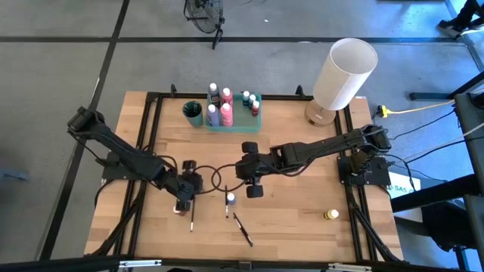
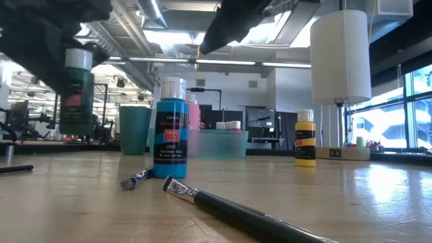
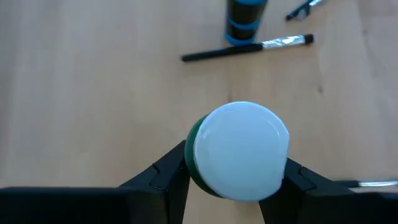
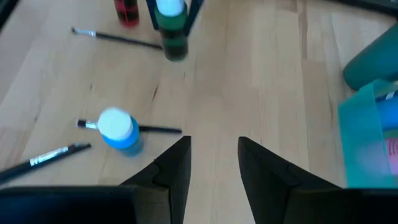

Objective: Pick & Place Paint Supplies
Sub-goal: Put the small green paint bottle into the green bin

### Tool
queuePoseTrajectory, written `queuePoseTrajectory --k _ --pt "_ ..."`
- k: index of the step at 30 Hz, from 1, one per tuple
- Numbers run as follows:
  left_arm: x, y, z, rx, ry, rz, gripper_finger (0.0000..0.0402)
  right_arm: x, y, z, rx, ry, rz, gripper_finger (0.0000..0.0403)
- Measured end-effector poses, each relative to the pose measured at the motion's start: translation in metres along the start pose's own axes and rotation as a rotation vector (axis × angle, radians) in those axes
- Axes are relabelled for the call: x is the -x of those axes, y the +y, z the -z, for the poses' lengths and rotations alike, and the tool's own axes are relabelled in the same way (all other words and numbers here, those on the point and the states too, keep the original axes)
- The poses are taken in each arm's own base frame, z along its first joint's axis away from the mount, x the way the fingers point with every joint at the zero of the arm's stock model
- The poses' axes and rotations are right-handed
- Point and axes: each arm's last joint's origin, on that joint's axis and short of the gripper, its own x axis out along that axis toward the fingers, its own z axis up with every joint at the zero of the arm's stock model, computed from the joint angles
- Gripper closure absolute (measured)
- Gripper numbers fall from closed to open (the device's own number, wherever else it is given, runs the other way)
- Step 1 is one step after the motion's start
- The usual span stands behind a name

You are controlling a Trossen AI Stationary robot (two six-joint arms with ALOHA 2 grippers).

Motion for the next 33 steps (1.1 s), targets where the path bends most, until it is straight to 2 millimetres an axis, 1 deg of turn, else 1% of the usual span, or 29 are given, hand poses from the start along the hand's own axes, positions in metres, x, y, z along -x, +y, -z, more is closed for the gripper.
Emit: queuePoseTrajectory --k 6,11,18,22,26,30,33 --pt "0.011 0.002 -0.012 -0.068 -0.034 -0.084 0.0254 0.0 0.0 -0.004 -0.006 -0.045 -0.001 0.0268" --pt "0.016 0.003 -0.019 -0.105 -0.066 -0.135 0.0254 0.0 0.0 -0.005 -0.008 -0.053 -0.001 0.0268" --pt "0.015 0.012 -0.024 -0.073 -0.067 -0.164 0.0254 0.0 -0.003 -0.007 -0.043 -0.068 0.075 0.0268" --pt "0.013 0.017 -0.025 -0.068 -0.066 -0.185 0.0254 0.0 -0.004 -0.009 -0.063 -0.088 0.083 0.0265" --pt "0.012 0.021 -0.027 -0.064 -0.065 -0.209 0.0254 0.0 -0.004 -0.009 -0.07 -0.095 0.096 0.0242" --pt "0.011 0.023 -0.028 -0.061 -0.068 -0.214 0.0254 0.001 -0.007 -0.01 -0.108 -0.101 0.214 0.0201" --pt "0.011 0.024 -0.028 -0.057 -0.072 -0.234 0.0254 0.001 -0.008 -0.01 -0.119 -0.103 0.226 0.0167"
